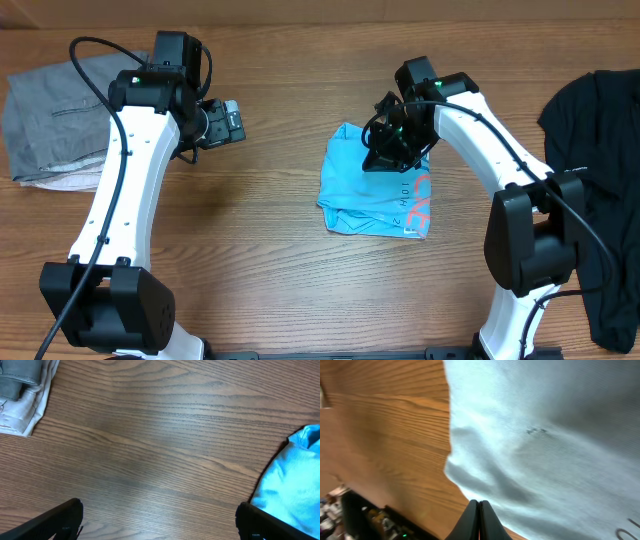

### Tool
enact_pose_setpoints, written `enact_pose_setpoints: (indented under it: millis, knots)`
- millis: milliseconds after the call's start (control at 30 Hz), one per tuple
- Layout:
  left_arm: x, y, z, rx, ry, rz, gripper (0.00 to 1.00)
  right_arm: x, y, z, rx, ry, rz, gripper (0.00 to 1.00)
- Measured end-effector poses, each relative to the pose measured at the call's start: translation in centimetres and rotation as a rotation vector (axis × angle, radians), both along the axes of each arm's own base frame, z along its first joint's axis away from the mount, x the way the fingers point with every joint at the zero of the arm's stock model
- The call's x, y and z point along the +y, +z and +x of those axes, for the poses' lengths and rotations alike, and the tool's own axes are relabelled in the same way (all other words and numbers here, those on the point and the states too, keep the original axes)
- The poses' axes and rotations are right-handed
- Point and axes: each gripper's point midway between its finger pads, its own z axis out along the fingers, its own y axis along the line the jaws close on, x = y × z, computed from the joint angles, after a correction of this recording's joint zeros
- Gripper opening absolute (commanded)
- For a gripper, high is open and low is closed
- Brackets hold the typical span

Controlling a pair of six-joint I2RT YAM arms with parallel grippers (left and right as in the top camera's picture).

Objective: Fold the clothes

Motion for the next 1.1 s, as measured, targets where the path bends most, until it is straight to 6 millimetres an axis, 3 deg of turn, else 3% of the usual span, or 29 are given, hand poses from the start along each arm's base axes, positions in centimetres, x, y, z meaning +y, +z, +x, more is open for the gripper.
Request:
enact_pose_setpoints:
  millis: [233,567,800,933,1033,1100]
  knots:
    - [0.0,0.0,0.0,0.0,0.0,0.0,1.0,0.6,-1.6,-1.7,0.017,0.049,-0.051,0.04]
    - [0.0,0.0,0.0,0.0,0.0,0.0,1.0,0.2,-8.2,-5.3,0.043,0.072,-0.054,0.05]
    - [0.0,0.0,0.0,0.0,0.0,0.0,1.0,0.2,-8.1,-5.4,-0.005,0.071,-0.025,0.04]
    - [0.0,0.0,0.0,0.0,0.0,0.0,1.0,0.1,-7.0,-5.7,0.021,0.096,-0.024,0.04]
    - [0.0,0.0,0.0,0.001,0.0,0.0,1.0,-0.2,-4.3,-3.5,-0.013,0.085,-0.008,0.04]
    - [0.0,0.0,0.0,0.002,0.0,0.0,1.0,-0.9,-1.9,-1.0,-0.075,0.052,0.011,0.04]
